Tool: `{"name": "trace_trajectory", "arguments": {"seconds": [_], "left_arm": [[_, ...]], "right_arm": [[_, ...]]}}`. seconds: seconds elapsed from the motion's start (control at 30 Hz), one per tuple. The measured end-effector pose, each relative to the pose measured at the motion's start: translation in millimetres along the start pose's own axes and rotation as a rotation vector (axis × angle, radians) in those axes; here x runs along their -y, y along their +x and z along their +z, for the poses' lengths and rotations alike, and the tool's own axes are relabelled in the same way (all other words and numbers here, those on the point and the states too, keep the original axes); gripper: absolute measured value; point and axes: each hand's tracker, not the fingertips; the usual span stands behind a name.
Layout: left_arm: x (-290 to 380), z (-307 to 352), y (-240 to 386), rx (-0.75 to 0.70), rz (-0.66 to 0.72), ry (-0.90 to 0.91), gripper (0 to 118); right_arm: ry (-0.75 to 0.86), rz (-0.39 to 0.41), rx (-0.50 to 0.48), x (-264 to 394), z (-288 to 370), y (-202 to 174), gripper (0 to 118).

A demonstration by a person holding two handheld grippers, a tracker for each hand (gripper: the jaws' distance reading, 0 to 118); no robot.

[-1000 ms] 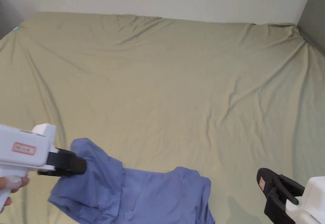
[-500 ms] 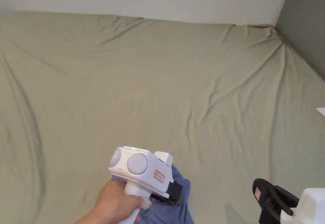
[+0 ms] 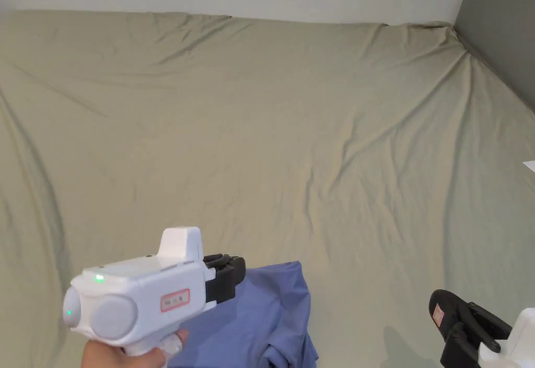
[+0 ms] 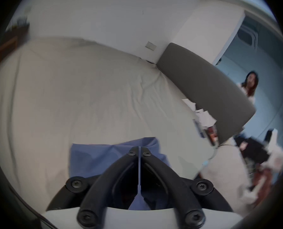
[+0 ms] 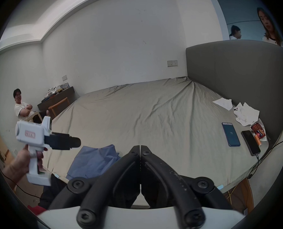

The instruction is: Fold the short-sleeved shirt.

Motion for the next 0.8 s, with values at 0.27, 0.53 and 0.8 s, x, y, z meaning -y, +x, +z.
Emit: {"name": "trace_trajectory", "arguments": {"seconds": [0.27,0.53,0.8], "left_arm": [[78.1,-101.2,76.5,0.0,-0.198,-0.178,1],[87.6,-113.1,111.4,-0.02,-0.233,-0.207,1],[66.0,18.9,39.3,0.038,0.015,-0.067,1]], "right_arm": [[-0.015,-0.029,-0.019,3.1,-0.3,0.9,0],[-0.048,0.003,-0.016,4.7,-9.1,0.9,0],[-0.178,0.2,-0.197,28.6,-98.4,-57.8,0]]}}
